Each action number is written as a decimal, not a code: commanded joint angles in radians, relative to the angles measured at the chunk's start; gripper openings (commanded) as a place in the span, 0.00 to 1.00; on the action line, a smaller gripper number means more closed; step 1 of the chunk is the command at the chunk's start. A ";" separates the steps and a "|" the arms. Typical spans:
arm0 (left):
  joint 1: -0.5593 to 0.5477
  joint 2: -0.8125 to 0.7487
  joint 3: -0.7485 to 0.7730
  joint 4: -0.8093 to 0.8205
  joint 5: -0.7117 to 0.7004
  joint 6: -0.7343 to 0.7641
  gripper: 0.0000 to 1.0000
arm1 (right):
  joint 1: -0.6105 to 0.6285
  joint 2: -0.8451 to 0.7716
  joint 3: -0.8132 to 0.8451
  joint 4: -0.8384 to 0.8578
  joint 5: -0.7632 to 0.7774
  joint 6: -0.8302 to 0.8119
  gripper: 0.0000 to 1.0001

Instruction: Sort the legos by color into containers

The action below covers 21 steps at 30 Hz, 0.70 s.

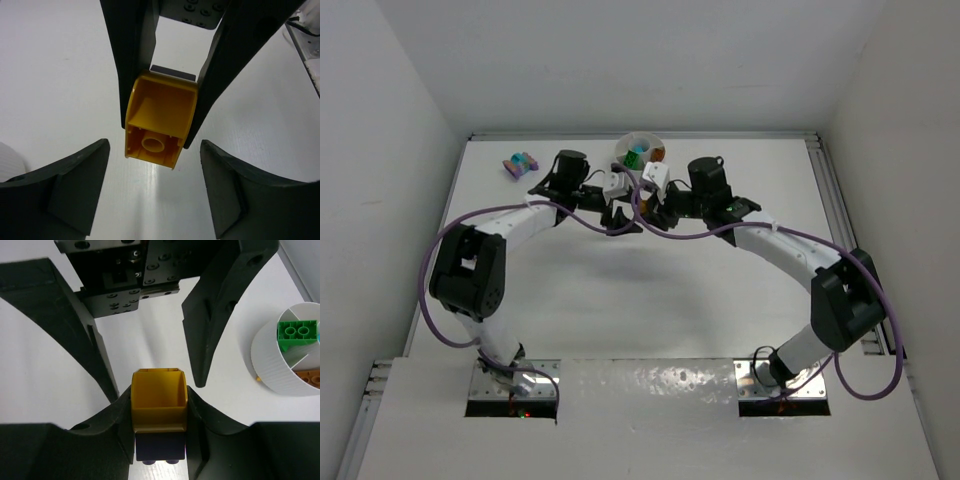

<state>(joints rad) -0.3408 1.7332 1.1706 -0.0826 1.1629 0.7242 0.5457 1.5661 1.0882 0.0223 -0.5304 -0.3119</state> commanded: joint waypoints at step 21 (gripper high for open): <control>-0.001 -0.049 0.015 -0.031 0.075 0.141 0.00 | 0.013 -0.026 0.055 0.039 -0.046 -0.003 0.00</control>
<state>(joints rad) -0.3405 1.7195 1.1706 -0.0895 1.2079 0.7940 0.5495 1.5650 1.0893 0.0147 -0.5362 -0.3218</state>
